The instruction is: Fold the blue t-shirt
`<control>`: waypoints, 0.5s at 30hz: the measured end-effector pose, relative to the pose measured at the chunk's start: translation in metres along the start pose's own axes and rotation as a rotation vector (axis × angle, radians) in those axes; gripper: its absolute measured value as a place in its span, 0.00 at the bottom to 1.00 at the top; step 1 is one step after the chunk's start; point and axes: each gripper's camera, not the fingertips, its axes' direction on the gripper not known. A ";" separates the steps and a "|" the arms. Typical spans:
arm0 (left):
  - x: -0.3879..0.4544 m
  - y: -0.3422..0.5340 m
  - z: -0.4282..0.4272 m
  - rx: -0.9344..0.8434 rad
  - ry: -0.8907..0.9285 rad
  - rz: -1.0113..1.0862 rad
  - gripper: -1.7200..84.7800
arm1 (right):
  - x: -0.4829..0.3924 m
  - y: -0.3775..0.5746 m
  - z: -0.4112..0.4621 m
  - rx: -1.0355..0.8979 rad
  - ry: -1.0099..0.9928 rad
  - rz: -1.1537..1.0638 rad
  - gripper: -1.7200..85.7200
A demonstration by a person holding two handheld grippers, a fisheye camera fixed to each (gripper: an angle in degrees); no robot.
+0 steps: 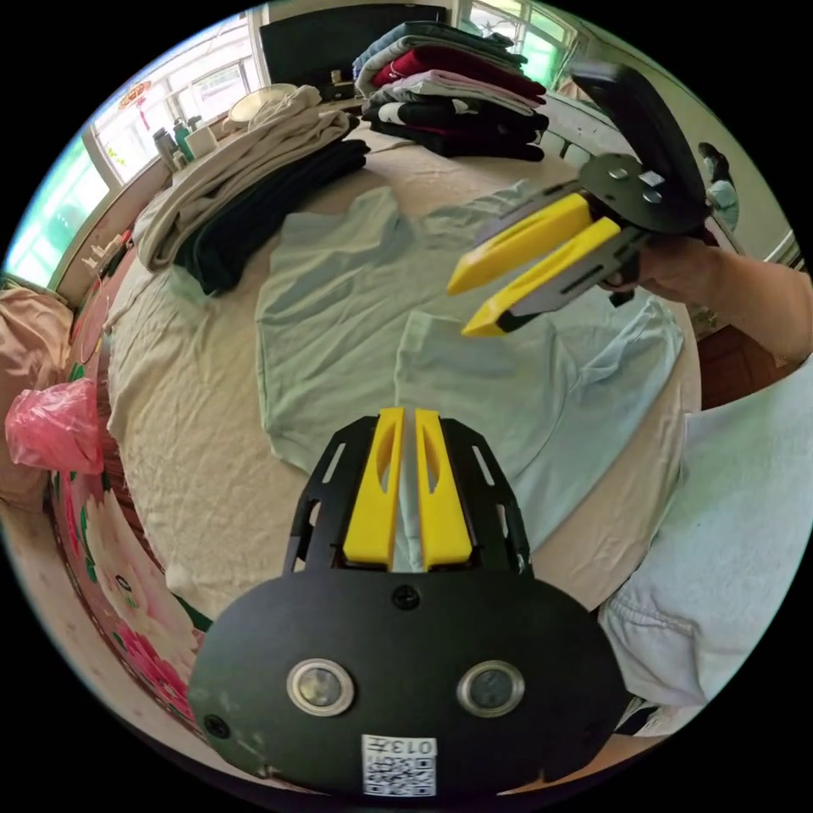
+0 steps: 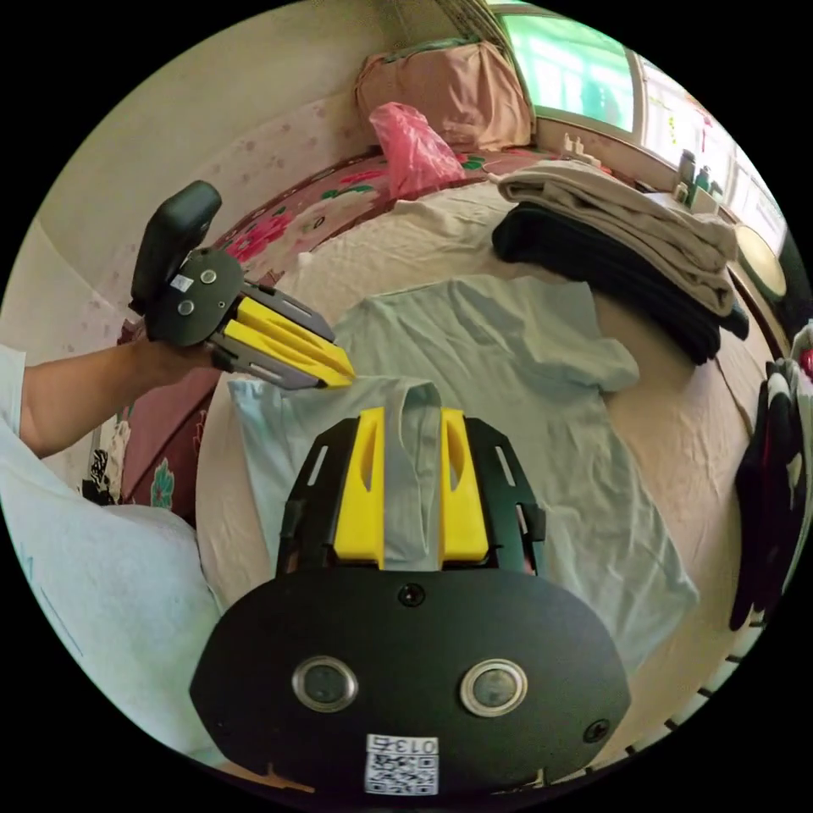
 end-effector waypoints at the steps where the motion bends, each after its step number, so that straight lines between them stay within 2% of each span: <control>1: -0.002 0.002 0.004 -0.011 0.016 -0.011 0.07 | -0.001 -0.004 0.005 -0.011 0.000 -0.011 0.12; 7: -0.011 0.006 0.009 -0.007 0.026 -0.048 0.04 | -0.017 -0.019 0.050 -0.165 -0.007 -0.054 0.05; 15: 0.012 0.029 -0.020 0.118 -0.117 0.040 0.02 | -0.129 0.049 -0.016 0.085 0.198 -0.284 0.03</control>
